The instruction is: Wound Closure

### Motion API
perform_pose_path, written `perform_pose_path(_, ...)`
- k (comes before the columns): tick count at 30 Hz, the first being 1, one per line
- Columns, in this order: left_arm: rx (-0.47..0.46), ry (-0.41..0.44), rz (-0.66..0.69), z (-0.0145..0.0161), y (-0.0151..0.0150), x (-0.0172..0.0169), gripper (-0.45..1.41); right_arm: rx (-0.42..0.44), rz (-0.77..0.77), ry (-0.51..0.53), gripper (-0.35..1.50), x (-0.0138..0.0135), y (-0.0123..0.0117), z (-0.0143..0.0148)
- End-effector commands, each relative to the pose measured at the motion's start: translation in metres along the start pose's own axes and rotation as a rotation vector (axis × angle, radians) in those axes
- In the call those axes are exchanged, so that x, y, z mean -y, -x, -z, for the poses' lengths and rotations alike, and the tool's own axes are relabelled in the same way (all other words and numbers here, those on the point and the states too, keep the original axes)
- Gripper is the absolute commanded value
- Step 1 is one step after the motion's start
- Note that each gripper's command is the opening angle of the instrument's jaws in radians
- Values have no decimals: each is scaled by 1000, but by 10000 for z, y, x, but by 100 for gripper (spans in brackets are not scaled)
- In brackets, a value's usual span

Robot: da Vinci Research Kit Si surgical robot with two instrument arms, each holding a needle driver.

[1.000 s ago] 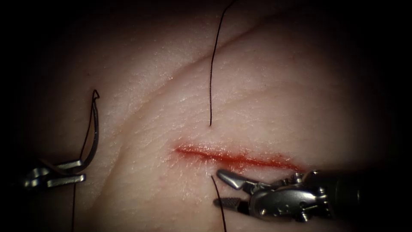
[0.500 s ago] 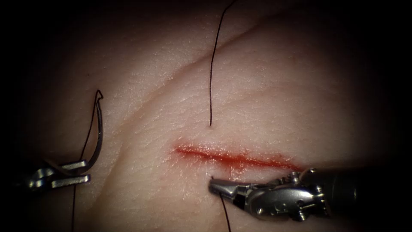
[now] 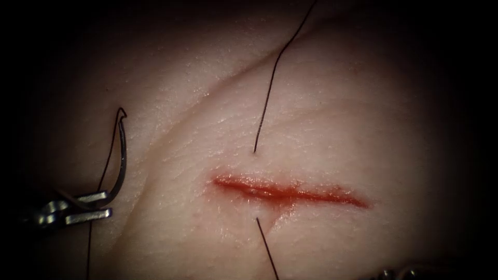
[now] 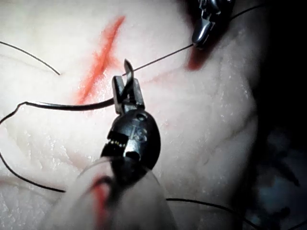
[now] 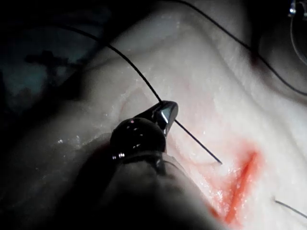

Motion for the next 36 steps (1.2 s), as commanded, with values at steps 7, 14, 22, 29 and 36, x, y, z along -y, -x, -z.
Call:
perform_pose_path(7, 1, 2, 1, -4, 6, -6, -45, -34, 59, -99, -35, 56, -79, 2)
perform_pose_path(14, 1, 0, 2, -7, 5, -7, -45, -41, 97, -170, -35, 79, -116, 0)
perform_pose_path(22, 1, 0, 2, -5, 5, -7, -45, 58, -49, -38, 143, -9, -22, -14)
perform_pose_path(29, 0, 3, 1, -2, 6, -6, -45, 125, -52, 29, 146, -41, 107, -44)
perform_pose_path(36, 0, 3, -1, -2, 8, -7, -45, 110, -61, 46, 141, -49, 130, -54)
